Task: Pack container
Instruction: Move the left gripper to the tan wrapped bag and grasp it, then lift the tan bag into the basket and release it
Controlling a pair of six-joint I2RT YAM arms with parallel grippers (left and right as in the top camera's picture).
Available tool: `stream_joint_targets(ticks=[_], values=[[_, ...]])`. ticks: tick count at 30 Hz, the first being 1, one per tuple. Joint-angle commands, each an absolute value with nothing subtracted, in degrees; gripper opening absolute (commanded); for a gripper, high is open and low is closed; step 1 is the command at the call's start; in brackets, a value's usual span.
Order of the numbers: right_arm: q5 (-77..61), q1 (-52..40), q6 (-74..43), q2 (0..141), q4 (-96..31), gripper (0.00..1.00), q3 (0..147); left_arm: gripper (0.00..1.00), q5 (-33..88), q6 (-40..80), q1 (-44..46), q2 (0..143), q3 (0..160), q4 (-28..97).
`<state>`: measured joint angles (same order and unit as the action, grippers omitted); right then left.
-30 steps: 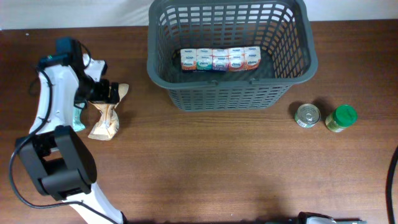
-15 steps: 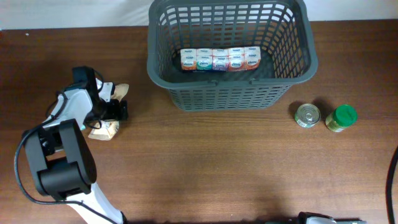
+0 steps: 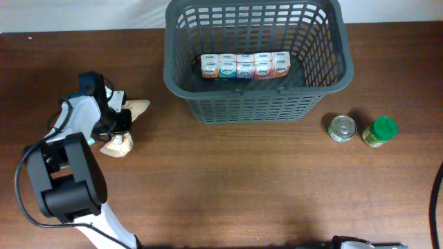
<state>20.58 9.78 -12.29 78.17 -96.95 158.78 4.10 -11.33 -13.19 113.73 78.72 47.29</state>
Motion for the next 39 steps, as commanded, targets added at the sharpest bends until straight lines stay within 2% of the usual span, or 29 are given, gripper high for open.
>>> stream_joint_targets(ticks=[1, 3, 8, 13, 16, 20, 26, 33, 39], values=[[21.5, 10.3, -12.9, 78.3, -97.3, 0.99, 158.8, 0.02, 5.1, -18.3, -12.5, 107.1, 93.4, 53.0], [21.5, 10.3, -12.9, 78.4, -97.3, 0.99, 158.8, 0.02, 5.1, -22.1, -11.3, 104.4, 103.4, 57.7], [21.5, 10.3, -12.9, 78.3, -97.3, 0.99, 158.8, 0.02, 5.2, -31.8, -6.3, 98.1, 118.3, 60.0], [21.5, 10.3, -12.9, 78.4, -97.3, 0.99, 158.8, 0.02, 6.5, -50.8, 8.6, 91.3, 124.7, 54.4], [21.5, 10.3, -12.9, 78.4, -97.3, 0.99, 158.8, 0.02, 9.3, -56.5, 17.3, 92.1, 124.6, 52.1], [21.5, 10.3, -12.9, 78.4, -97.3, 0.99, 158.8, 0.02, 9.3, -56.5, 24.4, 98.8, 124.6, 47.9], [21.5, 10.3, -12.9, 78.4, -97.3, 0.99, 158.8, 0.02, 9.2, -56.2, 29.1, 115.2, 124.6, 35.4], [21.5, 10.3, -12.9, 78.4, -97.3, 0.99, 158.8, 0.01, 9.2, -47.5, 34.0, 126.3, 124.6, 36.0], [21.5, 10.3, -12.9, 78.4, -97.3, 0.99, 158.8, 0.02, 7.0, -42.9, 36.7, 127.8, 124.6, 41.6]])
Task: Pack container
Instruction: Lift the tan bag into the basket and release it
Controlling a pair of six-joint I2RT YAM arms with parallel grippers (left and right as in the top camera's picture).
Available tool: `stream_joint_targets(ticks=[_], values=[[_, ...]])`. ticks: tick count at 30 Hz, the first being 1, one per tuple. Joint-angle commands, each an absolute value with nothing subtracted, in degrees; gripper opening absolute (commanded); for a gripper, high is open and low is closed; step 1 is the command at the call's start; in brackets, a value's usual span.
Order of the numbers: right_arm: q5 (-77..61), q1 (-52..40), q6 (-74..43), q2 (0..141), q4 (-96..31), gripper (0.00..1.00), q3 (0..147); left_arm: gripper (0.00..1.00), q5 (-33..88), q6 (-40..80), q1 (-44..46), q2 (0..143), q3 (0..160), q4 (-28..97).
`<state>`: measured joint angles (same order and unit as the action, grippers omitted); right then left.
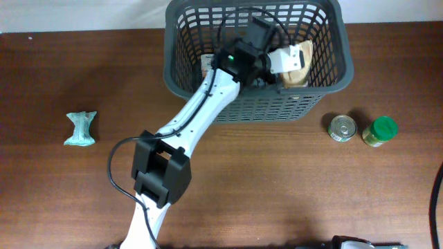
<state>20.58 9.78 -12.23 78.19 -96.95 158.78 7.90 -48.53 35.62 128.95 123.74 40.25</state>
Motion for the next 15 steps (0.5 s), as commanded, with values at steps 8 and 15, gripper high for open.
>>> stream_joint_targets(ticks=[8, 15], values=[[21.5, 10.3, -12.9, 78.4, -97.3, 0.99, 158.8, 0.87, 3.6, -37.1, 36.4, 128.2, 127.3, 45.8], [21.5, 10.3, -12.9, 78.4, -97.3, 0.99, 158.8, 0.87, -3.5, -26.3, 29.5, 121.7, 152.6, 62.5]])
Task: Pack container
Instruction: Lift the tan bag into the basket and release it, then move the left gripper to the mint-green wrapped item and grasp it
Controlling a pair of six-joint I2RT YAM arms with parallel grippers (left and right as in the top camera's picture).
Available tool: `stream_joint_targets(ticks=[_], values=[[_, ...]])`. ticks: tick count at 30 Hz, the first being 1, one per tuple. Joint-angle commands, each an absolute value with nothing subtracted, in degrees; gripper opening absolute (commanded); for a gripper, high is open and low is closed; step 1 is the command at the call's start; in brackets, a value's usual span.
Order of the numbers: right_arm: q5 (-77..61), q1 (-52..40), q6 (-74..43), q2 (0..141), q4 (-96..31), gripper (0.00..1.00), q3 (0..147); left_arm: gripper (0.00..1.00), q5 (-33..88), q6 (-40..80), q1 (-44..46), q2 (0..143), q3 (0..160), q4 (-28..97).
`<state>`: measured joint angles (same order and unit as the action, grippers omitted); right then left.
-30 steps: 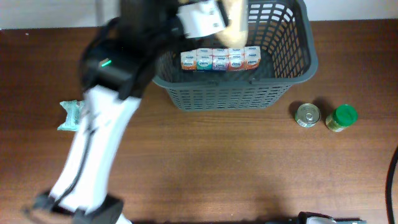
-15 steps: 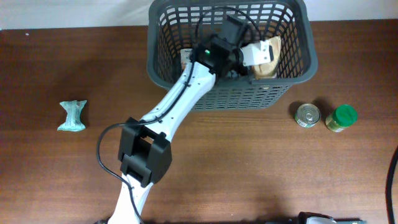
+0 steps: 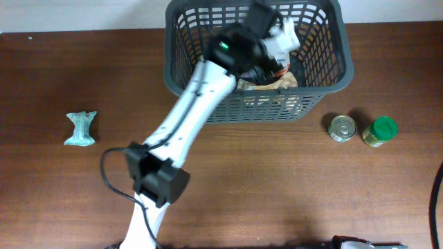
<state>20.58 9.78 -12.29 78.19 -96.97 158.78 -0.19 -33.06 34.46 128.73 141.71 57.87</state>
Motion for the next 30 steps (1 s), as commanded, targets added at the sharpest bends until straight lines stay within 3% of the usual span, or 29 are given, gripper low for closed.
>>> stream_joint_targets(ticks=[1, 9, 15, 17, 21, 30], values=[[21.5, 10.3, -12.9, 78.4, -97.3, 0.99, 158.8, 0.87, -3.5, -25.9, 27.9, 120.4, 156.0, 65.8], [21.5, 10.3, -12.9, 78.4, -97.3, 0.99, 158.8, 0.87, -6.4, -15.6, 8.2, 115.6, 160.8, 95.4], [21.5, 10.3, -12.9, 78.4, -97.3, 0.99, 158.8, 0.75, -4.0, -13.0, -8.4, 118.3, 149.3, 96.7], [21.5, 10.3, -12.9, 78.4, -97.3, 0.99, 158.8, 0.77, 0.7, -12.7, -13.8, 118.3, 142.1, 95.5], [21.5, 10.3, -12.9, 78.4, -97.3, 0.99, 158.8, 0.98, 5.0, -12.7, -20.6, 118.3, 128.6, 91.5], [21.5, 10.3, -12.9, 78.4, -97.3, 0.99, 158.8, 0.99, 6.8, -15.9, -27.2, 118.3, 102.2, 65.4]])
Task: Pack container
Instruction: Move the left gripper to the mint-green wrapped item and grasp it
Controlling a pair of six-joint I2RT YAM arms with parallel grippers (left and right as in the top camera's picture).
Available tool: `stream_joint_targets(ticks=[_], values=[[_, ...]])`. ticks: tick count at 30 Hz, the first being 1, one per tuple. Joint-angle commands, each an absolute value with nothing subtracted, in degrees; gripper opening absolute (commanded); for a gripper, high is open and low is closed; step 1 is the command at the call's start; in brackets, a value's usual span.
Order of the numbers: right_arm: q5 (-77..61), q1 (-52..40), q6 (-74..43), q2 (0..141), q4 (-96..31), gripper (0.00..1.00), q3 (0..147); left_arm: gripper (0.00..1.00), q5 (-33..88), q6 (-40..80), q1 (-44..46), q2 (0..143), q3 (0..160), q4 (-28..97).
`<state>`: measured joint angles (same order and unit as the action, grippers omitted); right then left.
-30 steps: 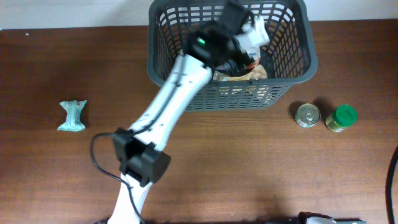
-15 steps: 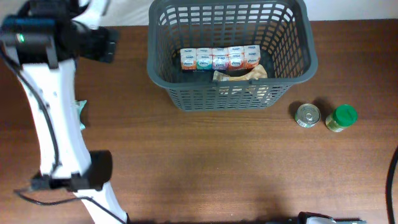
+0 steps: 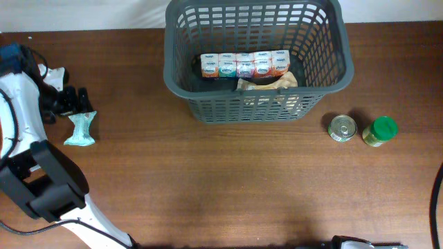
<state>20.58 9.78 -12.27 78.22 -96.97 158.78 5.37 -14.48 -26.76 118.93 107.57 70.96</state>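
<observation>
The grey plastic basket (image 3: pixel 325 41) stands at the back of the table. Inside it lie a row of small colourful packs (image 3: pixel 243 65) and a tan bag (image 3: pixel 268 84) against the front wall. A crumpled teal packet (image 3: pixel 81 129) lies on the table at far left. My left gripper (image 3: pixel 73 101) sits just above and behind the packet, its fingers apart and nothing between them. The right gripper is out of view.
A silver can (image 3: pixel 342 128) and a green-lidded jar (image 3: pixel 380 131) stand to the right of the basket's front corner. The wooden table (image 3: pixel 221 194) stretches across the front. The left arm runs along the left edge of the overhead view.
My left gripper was over the basket, above the tan bag lying inside. It is now at the far left of the table, next to the teal packet. The tan bag stays in the basket.
My left gripper was at the left on the tan bag, beside the teal packet. Then it held the tan bag over the basket's right side. Then the bag lay in the basket below the gripper. Now the gripper is back by the teal packet, open.
</observation>
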Motion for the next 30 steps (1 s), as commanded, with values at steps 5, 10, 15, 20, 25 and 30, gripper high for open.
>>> stream_joint_targets(ticks=[5, 10, 15, 20, 25, 30], values=[[21.5, 10.3, -12.9, 78.4, -97.3, 0.99, 158.8, 1.00, 4.9, -15.9, -27.2, 118.4, 94.9, 54.7], [21.5, 10.3, -12.9, 78.4, -97.3, 0.99, 158.8, 1.00, 4.7, -15.8, -27.2, 120.8, 91.6, 50.4], [21.5, 10.3, -12.9, 78.4, -97.3, 0.99, 158.8, 0.92, 4.7, -15.7, -27.2, 124.9, 91.6, 50.5], [21.5, 10.3, -12.9, 78.4, -97.3, 0.99, 158.8, 0.66, 2.1, -15.3, -27.2, 126.6, 91.6, 50.6], [21.5, 10.3, -12.9, 78.4, -97.3, 0.99, 158.8, 0.02, 2.9, -12.0, -27.1, 126.6, 93.6, 53.5], [21.5, 10.3, -12.9, 78.4, -97.3, 0.99, 158.8, 0.02, 14.2, -10.5, -26.7, 124.9, 107.3, 63.6]])
